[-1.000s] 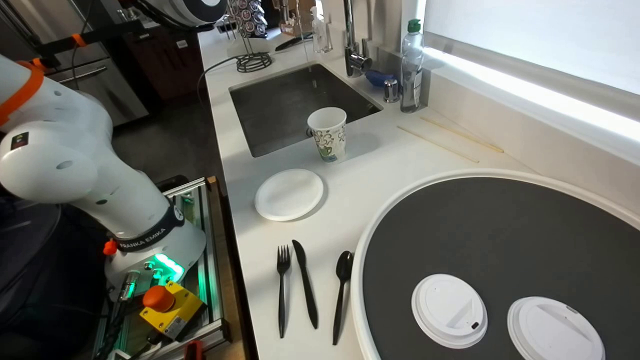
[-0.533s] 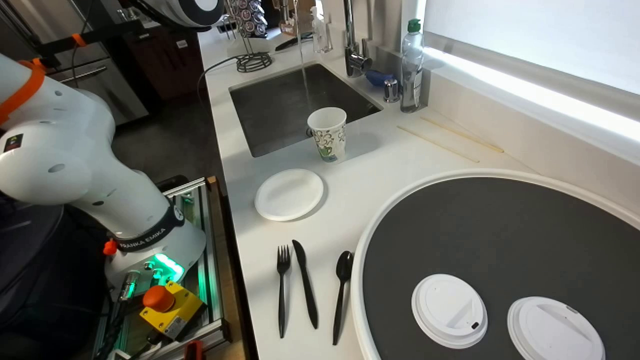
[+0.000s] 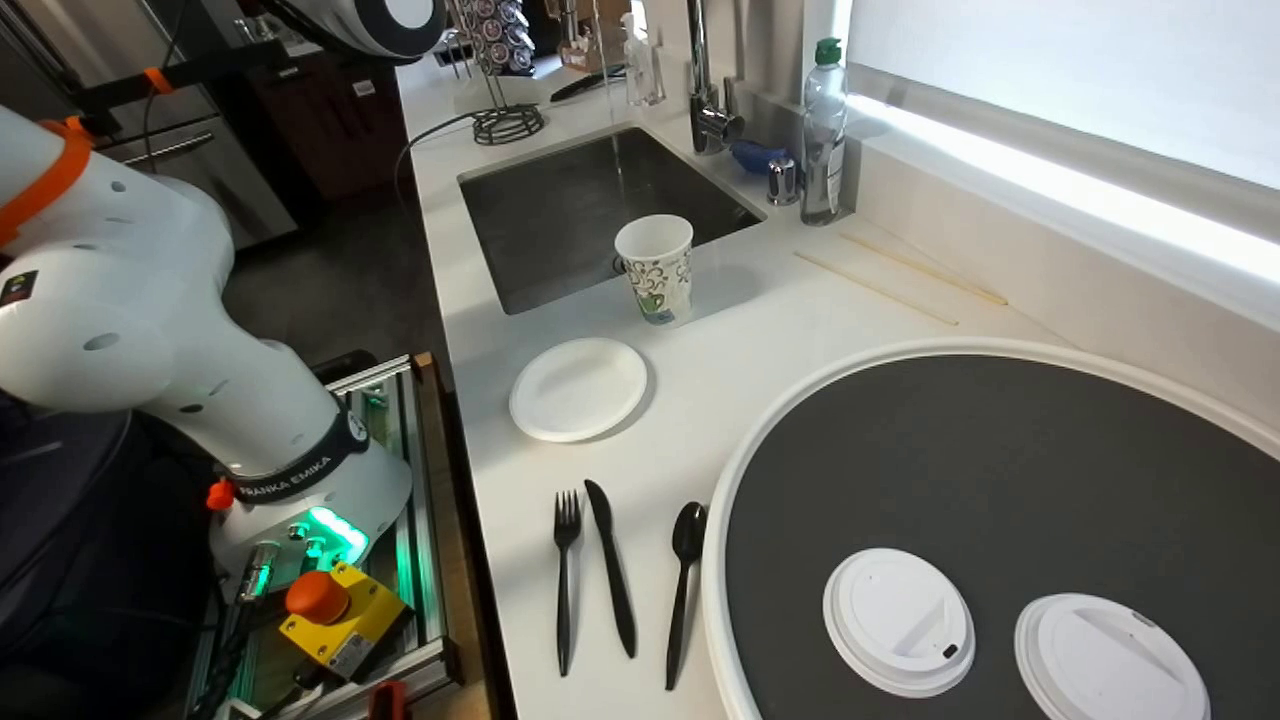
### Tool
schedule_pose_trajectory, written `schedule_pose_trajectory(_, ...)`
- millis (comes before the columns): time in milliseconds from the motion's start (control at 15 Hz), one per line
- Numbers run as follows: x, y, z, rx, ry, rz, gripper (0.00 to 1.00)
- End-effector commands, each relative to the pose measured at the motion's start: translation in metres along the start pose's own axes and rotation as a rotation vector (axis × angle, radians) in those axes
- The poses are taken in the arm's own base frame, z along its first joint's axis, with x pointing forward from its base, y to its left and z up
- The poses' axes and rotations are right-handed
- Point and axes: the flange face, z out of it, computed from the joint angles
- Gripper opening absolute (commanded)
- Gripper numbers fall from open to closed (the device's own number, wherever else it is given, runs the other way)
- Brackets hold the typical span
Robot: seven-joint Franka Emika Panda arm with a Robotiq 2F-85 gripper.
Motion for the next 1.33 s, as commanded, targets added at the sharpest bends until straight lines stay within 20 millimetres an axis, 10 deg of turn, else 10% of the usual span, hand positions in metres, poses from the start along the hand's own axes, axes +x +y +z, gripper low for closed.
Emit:
schedule_pose_trajectory(0,-0.001,0.004,-0.004,-0.054,-0.031,-0.032,0.01)
schedule_pose_trajectory(1267,-0.005,0.030,-0.009,-0.253,-0.103,-0.019,0.01)
